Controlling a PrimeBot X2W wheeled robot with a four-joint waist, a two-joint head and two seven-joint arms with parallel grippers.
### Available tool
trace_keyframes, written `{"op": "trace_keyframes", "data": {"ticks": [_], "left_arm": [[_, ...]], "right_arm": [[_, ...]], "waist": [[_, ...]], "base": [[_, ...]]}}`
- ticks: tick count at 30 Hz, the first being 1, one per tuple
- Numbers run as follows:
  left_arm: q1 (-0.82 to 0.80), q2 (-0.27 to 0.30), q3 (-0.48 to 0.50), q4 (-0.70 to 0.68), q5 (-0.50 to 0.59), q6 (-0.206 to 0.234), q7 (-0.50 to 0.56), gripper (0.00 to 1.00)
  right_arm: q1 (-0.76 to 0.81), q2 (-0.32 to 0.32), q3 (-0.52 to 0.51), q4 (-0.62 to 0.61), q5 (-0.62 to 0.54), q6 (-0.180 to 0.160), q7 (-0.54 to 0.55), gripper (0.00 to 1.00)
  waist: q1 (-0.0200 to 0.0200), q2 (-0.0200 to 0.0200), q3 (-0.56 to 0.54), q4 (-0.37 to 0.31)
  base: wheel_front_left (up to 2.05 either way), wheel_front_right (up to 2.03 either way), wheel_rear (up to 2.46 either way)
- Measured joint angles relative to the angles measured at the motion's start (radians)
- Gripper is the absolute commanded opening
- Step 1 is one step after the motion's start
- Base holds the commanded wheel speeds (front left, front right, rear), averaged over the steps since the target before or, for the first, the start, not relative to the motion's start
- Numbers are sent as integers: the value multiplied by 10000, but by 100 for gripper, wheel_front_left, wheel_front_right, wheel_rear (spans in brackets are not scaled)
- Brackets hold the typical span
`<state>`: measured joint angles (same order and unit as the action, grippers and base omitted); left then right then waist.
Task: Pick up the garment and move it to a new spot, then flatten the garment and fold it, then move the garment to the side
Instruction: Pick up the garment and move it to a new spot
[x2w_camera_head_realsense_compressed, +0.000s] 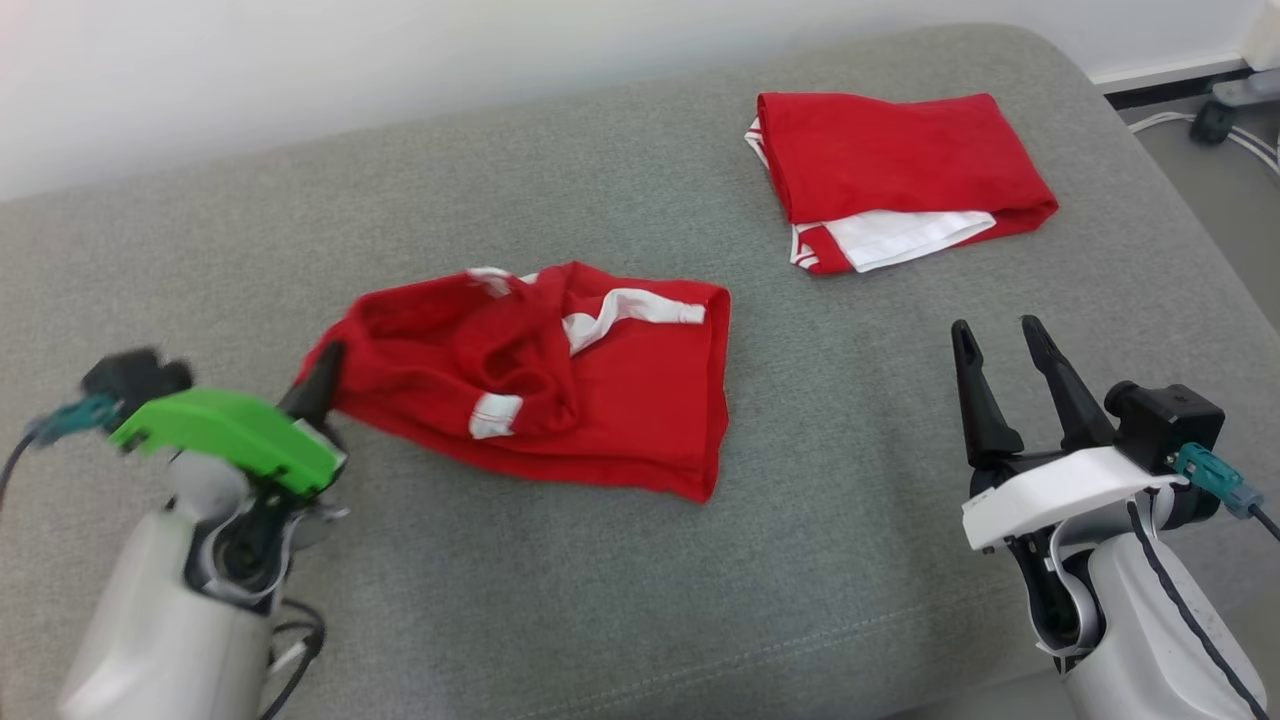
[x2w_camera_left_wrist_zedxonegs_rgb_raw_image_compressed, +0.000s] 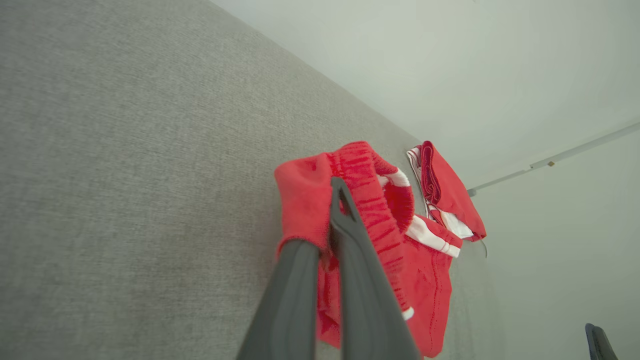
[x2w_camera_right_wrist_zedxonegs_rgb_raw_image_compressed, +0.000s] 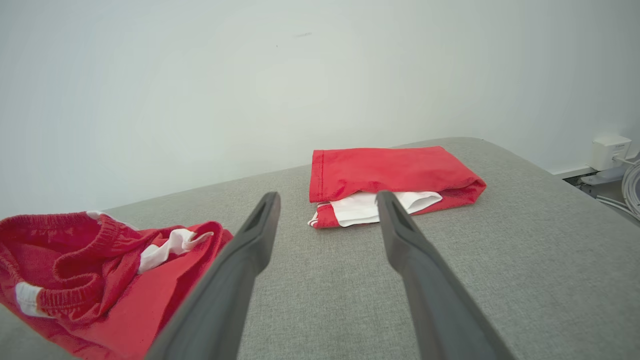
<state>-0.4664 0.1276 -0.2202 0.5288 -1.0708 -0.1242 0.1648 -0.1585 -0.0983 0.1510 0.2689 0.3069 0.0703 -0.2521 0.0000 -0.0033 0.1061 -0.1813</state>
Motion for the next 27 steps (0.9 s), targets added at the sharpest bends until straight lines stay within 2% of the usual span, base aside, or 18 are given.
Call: {"op": "trace_keyframes", "data": {"ticks": [4,9,11,12,15,22,27], "left_arm": [[417,209,803,631,-153,2,-909,0],[413,88,1475,861,-157,52,-2061,0],[412,19,1588,1001,-198,102,-2324,38],[412,-63,1588,1087,-276,102,-2326,100],[413,-280,1459,1300,-276,100,-2481,100],[430,12,1519,1584,186,100,-3321,100],[501,788,1156,1555,1329,100,-3963,100]], "right_arm": [[-3,-15,-2,12,-4,23,0,100],[-7,-157,-90,12,-82,29,0,100],[-7,-171,-94,23,-92,35,0,100],[-7,-171,-94,40,-92,52,0,100],[-7,-167,-35,167,-109,121,0,100],[-12,-136,130,290,-169,176,0,100],[-12,-163,67,341,-171,176,0,100]], "waist": [[0,0,80,176],[0,0,144,426],[0,0,159,525],[0,0,163,572],[0,0,161,702],[0,0,102,810],[0,0,64,860]], "base": [[0,0,0],[0,0,0],[0,0,0],[0,0,0],[0,0,0],[0,0,0],[0,0,0]]}}
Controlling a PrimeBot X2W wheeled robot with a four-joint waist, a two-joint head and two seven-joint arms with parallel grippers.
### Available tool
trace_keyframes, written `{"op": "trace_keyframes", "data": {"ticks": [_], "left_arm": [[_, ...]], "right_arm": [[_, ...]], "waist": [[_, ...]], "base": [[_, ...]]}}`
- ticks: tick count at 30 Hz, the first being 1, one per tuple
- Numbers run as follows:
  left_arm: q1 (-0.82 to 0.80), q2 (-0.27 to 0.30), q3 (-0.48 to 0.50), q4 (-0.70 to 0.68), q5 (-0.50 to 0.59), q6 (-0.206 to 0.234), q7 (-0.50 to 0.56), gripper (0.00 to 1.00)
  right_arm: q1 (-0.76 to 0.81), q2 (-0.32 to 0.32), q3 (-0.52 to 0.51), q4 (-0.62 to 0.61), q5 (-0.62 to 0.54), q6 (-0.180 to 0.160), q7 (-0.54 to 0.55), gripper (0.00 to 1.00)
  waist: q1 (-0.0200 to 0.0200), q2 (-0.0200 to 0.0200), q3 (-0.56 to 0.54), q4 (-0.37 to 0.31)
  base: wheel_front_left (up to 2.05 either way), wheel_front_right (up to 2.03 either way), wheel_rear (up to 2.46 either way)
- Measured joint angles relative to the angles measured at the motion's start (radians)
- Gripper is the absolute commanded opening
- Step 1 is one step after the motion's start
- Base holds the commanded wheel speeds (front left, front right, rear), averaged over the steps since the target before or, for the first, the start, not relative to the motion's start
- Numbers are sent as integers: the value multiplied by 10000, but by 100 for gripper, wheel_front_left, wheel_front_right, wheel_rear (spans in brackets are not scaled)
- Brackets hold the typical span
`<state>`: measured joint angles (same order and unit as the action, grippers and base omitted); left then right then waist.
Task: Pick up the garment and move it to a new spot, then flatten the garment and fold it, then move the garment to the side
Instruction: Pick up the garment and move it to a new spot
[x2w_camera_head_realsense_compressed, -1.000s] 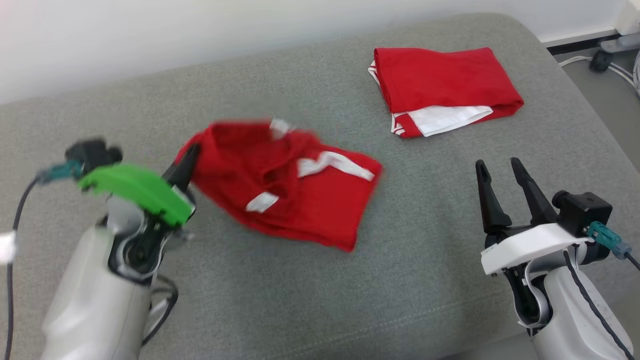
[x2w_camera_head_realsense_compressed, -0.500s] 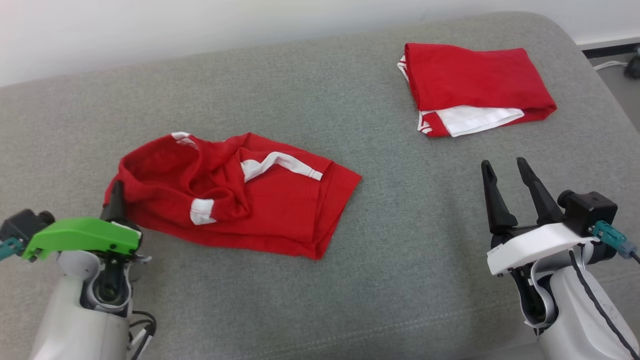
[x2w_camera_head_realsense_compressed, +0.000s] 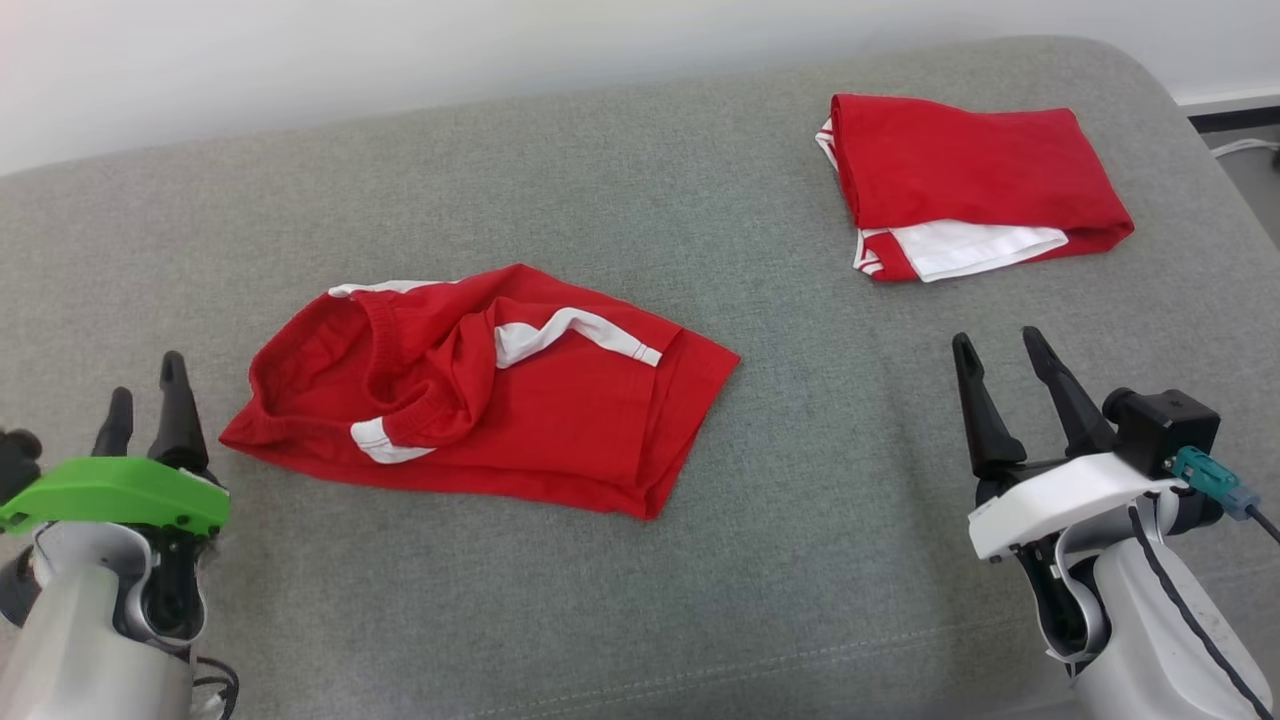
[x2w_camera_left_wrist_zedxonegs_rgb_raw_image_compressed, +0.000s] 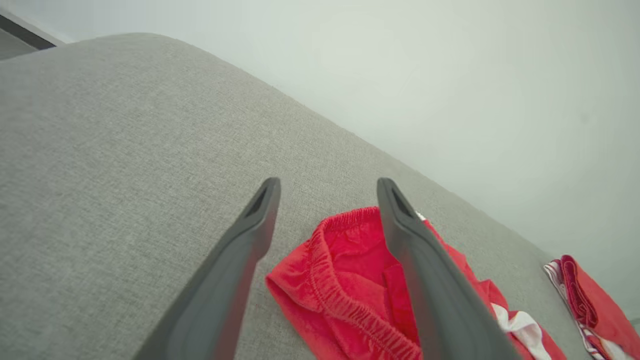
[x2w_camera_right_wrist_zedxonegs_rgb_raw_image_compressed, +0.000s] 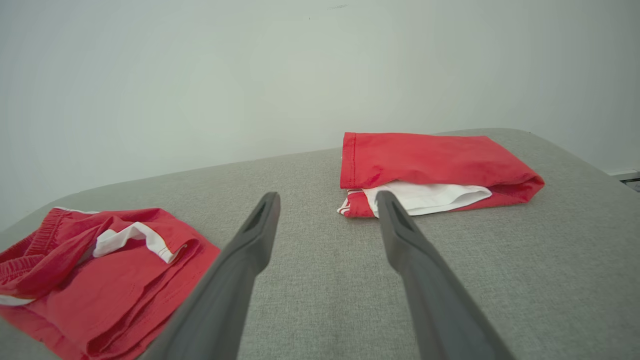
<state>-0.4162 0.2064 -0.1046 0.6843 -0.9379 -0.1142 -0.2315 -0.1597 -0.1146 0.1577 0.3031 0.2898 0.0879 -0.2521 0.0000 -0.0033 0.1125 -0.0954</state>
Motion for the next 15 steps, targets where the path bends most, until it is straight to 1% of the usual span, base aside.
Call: {"op": "trace_keyframes", "data": {"ticks": [1,2,5,7,11,15], "left_arm": [[32,119,-151,-73,336,0,0,100],[81,278,-616,-224,909,0,-58,100],[83,297,-1473,-523,1747,-12,-67,100],[128,320,-1871,-706,2199,-61,-69,100],[279,391,-2495,-1026,2907,-88,-77,100],[318,412,-2824,-1296,3204,-88,-84,100]], "right_arm": [[1,-13,-29,10,0,0,0,100],[1,-44,-71,23,0,2,0,100],[5,-94,-144,54,-8,2,0,100],[4,-104,-113,81,-10,71,0,100],[5,-86,-19,113,-10,86,0,100],[12,-46,71,151,-8,90,0,100]], "waist": [[0,0,-10,14],[0,0,-33,47],[0,0,-77,125],[0,0,-106,176],[0,0,-123,230],[0,0,-75,245]], "base": [[0,0,0],[0,0,0],[0,0,0],[0,0,0],[0,0,0],[0,0,0]]}}
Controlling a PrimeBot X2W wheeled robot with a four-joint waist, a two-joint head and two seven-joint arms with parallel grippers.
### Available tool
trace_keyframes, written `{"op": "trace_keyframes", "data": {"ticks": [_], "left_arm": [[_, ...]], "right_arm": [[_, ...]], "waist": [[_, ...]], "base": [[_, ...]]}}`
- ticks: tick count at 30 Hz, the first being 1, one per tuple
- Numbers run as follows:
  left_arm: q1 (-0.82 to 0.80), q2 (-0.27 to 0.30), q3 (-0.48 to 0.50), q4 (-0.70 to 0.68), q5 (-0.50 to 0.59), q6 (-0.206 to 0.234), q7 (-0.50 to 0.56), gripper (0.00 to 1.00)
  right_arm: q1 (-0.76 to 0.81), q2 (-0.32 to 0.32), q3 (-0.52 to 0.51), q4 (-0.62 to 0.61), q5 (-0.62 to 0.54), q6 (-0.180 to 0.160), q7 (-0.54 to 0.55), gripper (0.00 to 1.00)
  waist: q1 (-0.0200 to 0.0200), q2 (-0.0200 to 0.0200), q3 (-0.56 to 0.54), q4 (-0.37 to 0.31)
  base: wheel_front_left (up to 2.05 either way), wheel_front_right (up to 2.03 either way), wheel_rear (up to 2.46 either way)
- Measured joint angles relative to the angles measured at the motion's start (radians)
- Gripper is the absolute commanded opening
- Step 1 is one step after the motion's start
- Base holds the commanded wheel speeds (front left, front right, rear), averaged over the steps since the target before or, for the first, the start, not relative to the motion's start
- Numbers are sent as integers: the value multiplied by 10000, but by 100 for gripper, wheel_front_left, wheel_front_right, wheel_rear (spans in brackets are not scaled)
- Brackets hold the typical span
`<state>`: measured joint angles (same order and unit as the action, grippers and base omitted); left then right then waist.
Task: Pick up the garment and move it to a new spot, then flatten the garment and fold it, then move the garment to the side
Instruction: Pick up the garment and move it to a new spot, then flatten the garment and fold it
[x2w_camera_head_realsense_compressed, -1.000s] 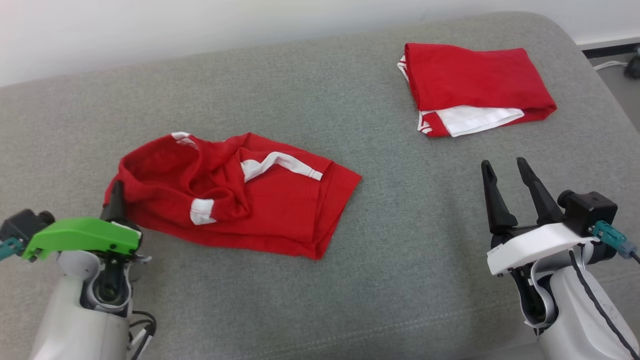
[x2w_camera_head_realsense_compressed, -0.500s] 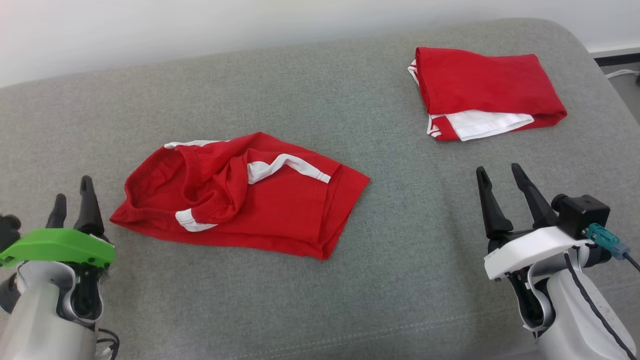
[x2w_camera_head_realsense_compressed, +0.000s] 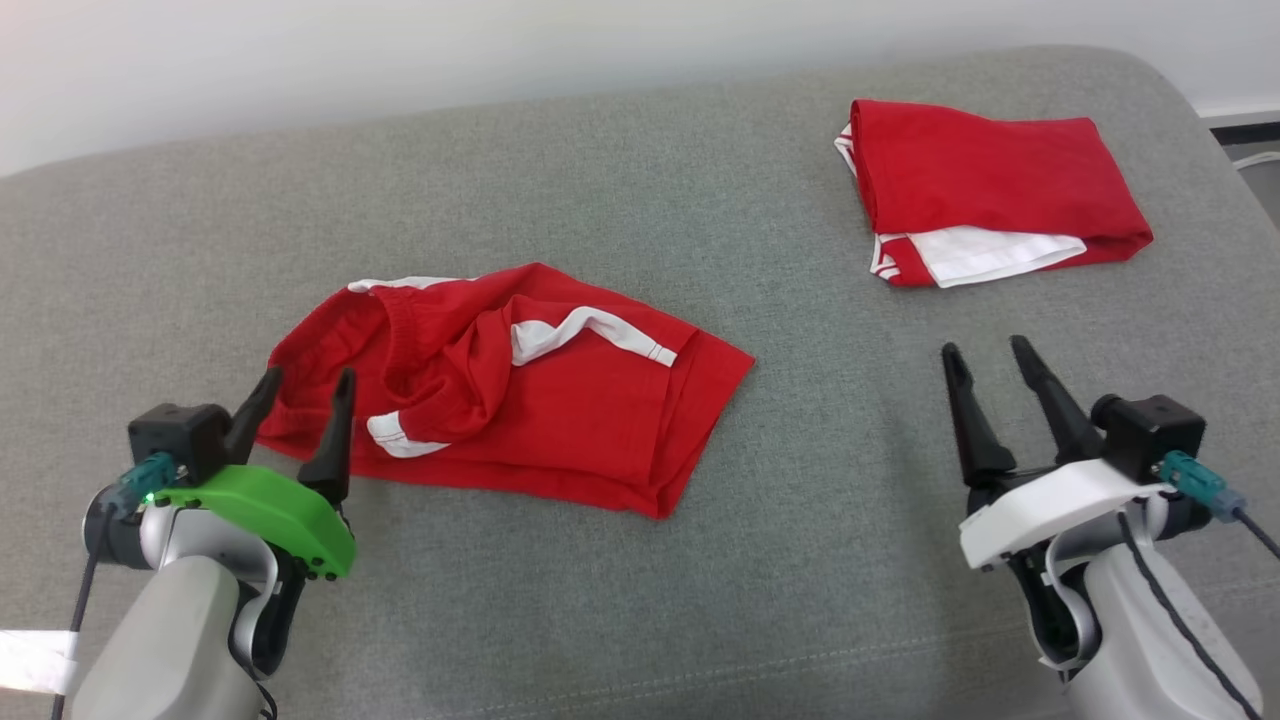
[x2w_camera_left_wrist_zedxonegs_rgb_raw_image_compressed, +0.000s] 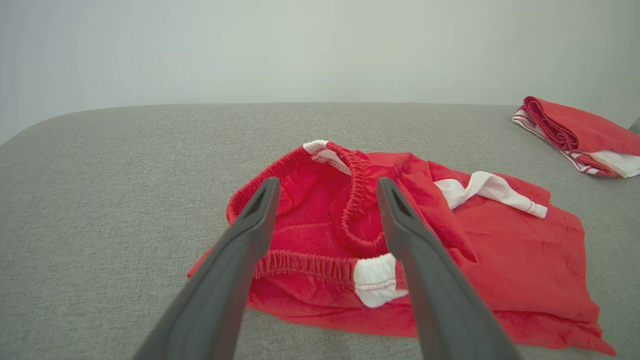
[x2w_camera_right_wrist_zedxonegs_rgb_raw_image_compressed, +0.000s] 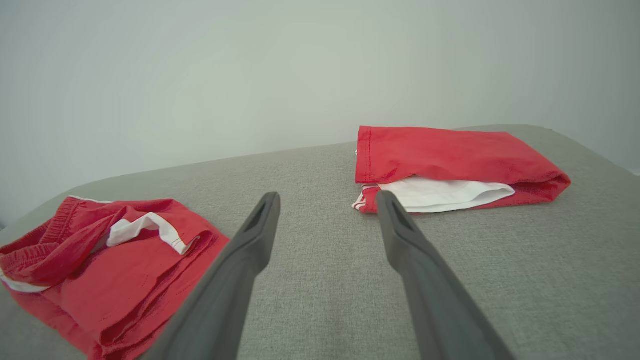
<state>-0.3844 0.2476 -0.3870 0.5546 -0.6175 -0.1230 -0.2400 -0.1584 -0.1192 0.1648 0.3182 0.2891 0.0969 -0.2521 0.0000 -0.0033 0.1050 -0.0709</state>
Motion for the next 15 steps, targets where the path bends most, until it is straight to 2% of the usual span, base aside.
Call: {"op": "trace_keyframes", "data": {"ticks": [7,15], "left_arm": [[23,105,-848,-328,966,-6,-29,100],[110,330,-1732,-303,1429,-12,217,100]], "right_arm": [[31,270,472,128,8,88,2,100],[20,270,604,159,8,171,0,100]], "waist": [[0,0,227,52],[0,0,298,116]], "base": [[0,0,0],[0,0,0]]}}
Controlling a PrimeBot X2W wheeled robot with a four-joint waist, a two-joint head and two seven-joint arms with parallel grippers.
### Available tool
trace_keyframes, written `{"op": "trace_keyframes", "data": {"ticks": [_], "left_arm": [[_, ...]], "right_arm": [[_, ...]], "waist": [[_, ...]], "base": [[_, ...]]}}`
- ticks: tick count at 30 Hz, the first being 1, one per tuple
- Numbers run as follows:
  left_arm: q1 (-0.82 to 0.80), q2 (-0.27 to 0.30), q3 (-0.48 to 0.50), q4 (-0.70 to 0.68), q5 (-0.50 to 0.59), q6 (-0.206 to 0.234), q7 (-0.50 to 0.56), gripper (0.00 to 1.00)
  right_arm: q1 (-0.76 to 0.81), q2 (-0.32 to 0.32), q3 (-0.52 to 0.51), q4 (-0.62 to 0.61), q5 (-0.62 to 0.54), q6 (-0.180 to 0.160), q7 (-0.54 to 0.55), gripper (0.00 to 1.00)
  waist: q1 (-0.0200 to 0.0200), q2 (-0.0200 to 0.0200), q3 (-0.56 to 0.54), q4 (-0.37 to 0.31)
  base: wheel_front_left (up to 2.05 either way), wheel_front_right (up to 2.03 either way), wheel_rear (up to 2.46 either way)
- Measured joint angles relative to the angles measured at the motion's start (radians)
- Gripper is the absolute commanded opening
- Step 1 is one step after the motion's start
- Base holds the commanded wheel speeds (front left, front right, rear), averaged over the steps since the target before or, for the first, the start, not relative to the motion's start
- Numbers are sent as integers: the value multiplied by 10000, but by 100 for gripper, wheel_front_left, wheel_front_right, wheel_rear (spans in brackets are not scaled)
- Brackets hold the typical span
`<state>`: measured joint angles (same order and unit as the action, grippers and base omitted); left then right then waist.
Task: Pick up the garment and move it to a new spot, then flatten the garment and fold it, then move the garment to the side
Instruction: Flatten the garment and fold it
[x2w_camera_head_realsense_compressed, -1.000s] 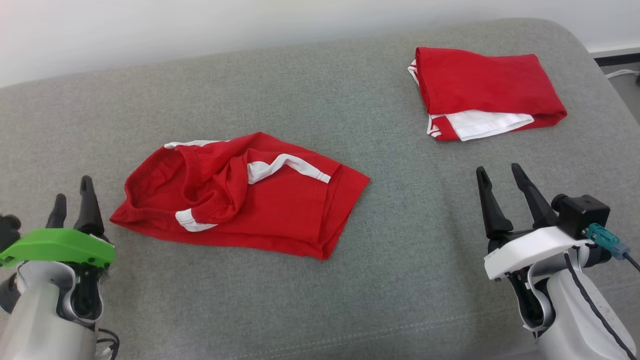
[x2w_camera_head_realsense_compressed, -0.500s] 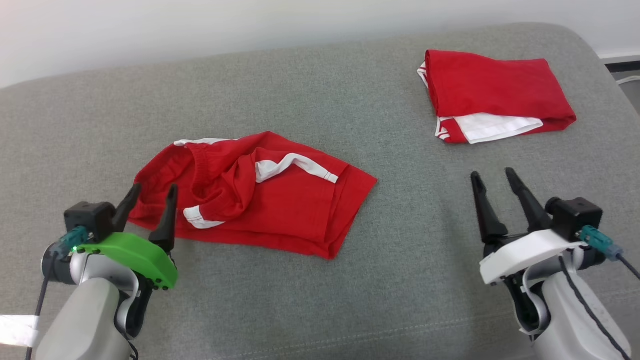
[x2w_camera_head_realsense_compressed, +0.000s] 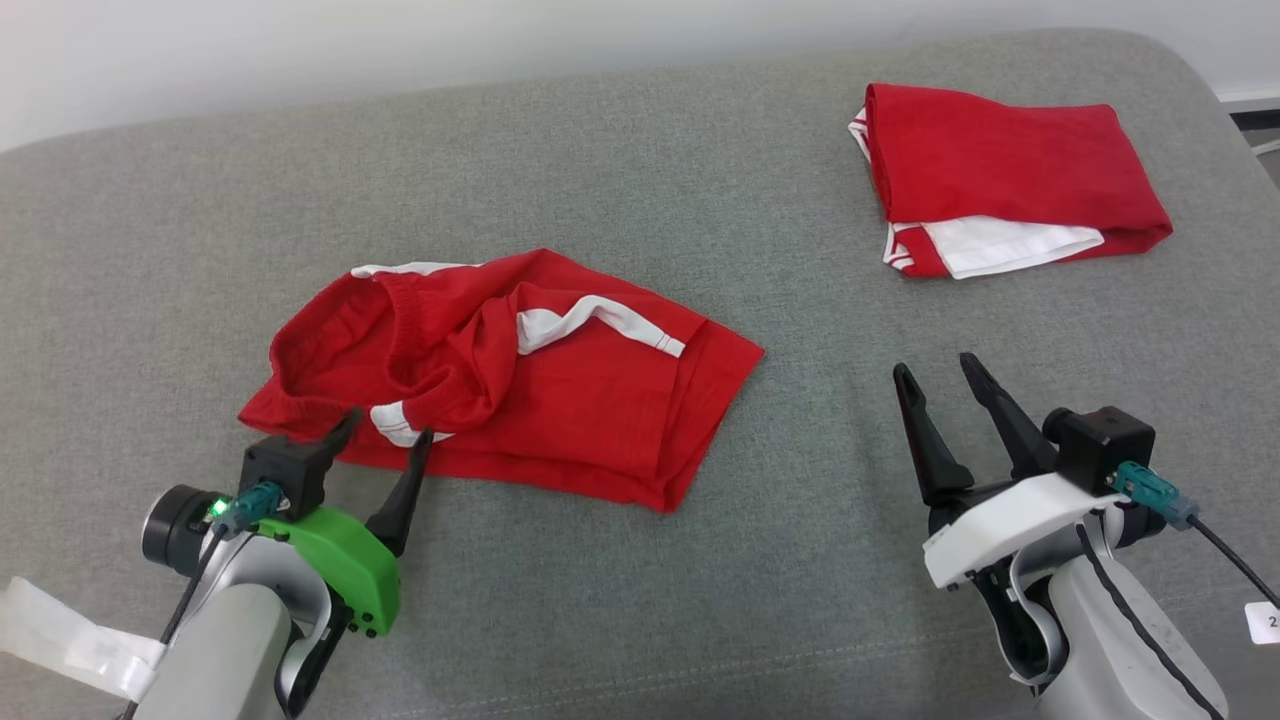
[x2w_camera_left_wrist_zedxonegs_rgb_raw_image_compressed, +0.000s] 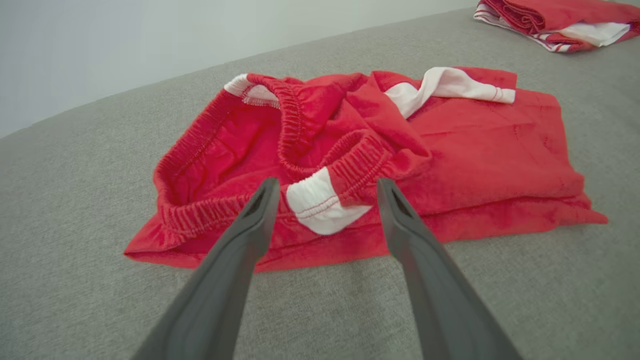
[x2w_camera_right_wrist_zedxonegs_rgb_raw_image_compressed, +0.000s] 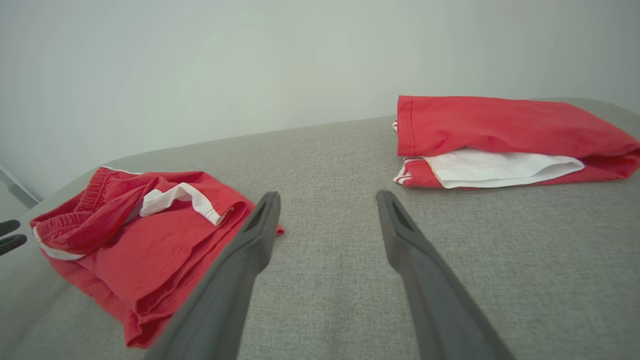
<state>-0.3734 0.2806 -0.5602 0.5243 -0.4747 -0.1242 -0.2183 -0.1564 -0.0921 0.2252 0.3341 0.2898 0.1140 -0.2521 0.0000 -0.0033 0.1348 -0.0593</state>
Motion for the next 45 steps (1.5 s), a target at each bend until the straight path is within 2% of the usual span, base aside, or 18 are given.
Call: {"op": "trace_keyframes", "data": {"ticks": [12,18,26,28,30,32,34,36,41,45], "left_arm": [[-542,251,-474,-117,150,-2,328,100],[-781,226,-1292,-134,25,-2,953,100],[-804,487,-1486,155,-253,-4,1453,100],[-806,568,-1532,171,-253,-4,1559,82],[-814,639,-1599,178,-253,-4,1645,49],[-818,738,-1674,188,-253,-4,1661,34],[-835,838,-1720,196,-251,-4,1659,6],[-867,892,-1797,213,-222,-4,1659,0],[-938,888,-1910,134,-232,-4,1618,0],[-938,903,-1732,-173,-453,-4,1120,0]], "right_arm": [[-150,46,226,117,8,2,0,100],[-199,46,224,180,10,4,2,100],[-249,48,222,201,10,6,2,100],[-249,48,211,213,10,6,2,100],[-250,48,188,226,10,6,2,100],[-252,48,178,236,10,21,2,100],[-263,46,176,240,10,33,2,100],[-274,46,173,244,10,35,2,100],[-358,46,194,270,10,48,0,100],[-438,92,550,314,113,92,0,100]], "waist": [[0,0,159,-87],[0,0,224,-147],[0,0,276,-218],[0,0,278,-217],[0,0,282,-205],[0,0,285,-182],[0,0,289,-152],[0,0,290,-117],[0,0,285,-15],[0,0,292,19]], "base": [[0,0,0],[0,0,0],[0,0,0],[0,0,0],[0,0,0],[0,0,0],[0,0,0],[0,0,0],[0,0,0],[0,0,0]]}}
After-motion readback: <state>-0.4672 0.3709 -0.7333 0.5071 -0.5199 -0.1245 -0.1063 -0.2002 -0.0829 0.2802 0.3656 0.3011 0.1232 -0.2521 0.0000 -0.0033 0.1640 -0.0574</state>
